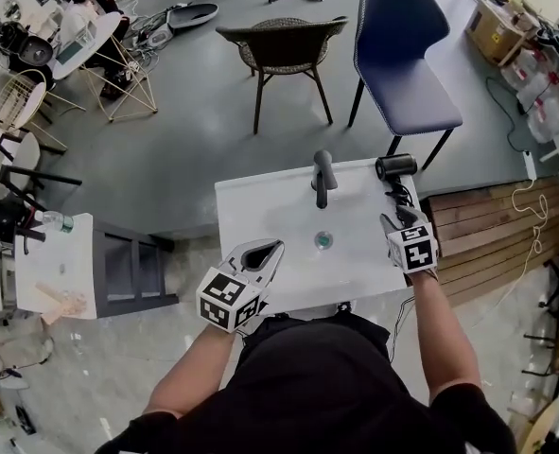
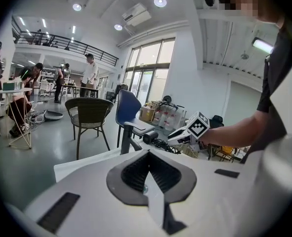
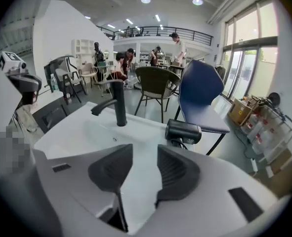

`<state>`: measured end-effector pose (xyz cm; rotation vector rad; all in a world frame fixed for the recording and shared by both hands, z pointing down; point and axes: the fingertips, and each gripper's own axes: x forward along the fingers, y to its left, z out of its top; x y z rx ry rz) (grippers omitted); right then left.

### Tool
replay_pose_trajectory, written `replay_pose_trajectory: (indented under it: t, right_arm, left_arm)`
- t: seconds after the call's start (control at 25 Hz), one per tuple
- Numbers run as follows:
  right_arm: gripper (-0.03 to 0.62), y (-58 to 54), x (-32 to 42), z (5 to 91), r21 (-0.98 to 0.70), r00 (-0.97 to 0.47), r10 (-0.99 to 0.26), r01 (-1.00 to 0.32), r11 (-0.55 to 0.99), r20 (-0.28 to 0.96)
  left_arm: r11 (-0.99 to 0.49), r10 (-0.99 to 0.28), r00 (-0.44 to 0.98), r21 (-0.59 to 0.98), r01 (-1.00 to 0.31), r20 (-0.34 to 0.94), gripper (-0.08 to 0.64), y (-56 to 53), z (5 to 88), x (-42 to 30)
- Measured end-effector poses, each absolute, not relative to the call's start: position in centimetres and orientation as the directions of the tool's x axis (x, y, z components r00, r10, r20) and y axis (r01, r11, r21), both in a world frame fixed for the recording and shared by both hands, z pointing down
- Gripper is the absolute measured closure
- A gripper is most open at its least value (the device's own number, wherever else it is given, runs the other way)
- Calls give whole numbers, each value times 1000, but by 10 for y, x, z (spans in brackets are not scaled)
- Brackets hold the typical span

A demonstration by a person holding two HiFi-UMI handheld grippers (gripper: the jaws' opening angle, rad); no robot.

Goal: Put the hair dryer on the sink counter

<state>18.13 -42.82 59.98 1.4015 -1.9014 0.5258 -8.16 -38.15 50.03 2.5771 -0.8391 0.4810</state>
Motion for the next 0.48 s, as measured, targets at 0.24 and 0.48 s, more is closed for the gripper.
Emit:
replay_pose_trajectory:
  t: [0.24,0.48]
  right_arm:
    - [588,-383,120,561,-173,-305,-730,-952,253,612]
    - [589,-350,58,539,-296,-431,-747,-900,319,506]
  left_arm:
    - [-786,-436,795,253,-564,421,560,-371,500,-92]
    - [-817,-395,824,256,-517,406,560,-357,496,-102]
